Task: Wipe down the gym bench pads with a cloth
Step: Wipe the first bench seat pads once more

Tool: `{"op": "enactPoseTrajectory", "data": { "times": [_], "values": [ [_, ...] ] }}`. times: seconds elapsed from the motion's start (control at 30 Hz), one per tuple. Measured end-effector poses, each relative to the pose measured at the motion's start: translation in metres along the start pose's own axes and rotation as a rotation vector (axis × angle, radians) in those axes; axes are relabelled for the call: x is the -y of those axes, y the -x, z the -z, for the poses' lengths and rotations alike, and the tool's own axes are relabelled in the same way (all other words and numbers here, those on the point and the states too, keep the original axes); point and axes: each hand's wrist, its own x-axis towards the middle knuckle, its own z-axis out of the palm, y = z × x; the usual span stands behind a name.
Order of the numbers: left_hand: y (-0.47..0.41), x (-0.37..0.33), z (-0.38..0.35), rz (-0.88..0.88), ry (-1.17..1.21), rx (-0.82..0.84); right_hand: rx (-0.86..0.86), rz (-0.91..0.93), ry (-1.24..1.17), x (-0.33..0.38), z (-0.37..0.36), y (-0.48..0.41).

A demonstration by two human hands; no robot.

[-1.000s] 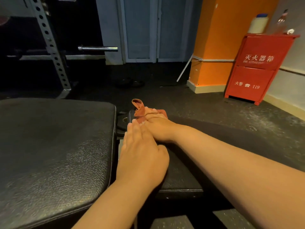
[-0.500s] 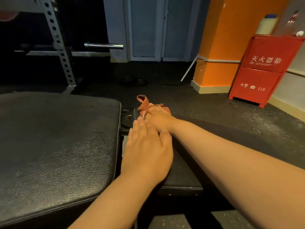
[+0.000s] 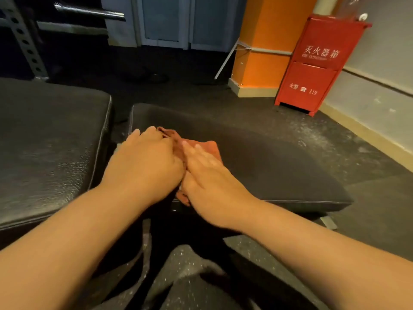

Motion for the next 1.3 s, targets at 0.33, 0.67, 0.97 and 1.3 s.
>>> {"op": "enactPoseTrajectory", "data": {
  "times": [0.33,0.67,0.97,1.3],
  "values": [
    [0.014,-0.005,-0.029,-0.162,-0.334,-0.023,-0.134,-0.092,0.178,-0.18,0.015,0.137],
    [0.005,-0.028,-0.07,-0.234,-0.388,-0.08,-0.265,0.273,0.23,-0.117,0.001,0.098],
    [0.003,-0.026,-0.074,-0.323,-0.346,-0.134,-0.443,-0.246,0.224,-0.224,-0.001,0.148],
    [0.012,-0.039,-0.069,-0.241,-0.443,-0.107,-0.59,0.429,0.594,-0.154,-0.028,0.107]
  ]
}}
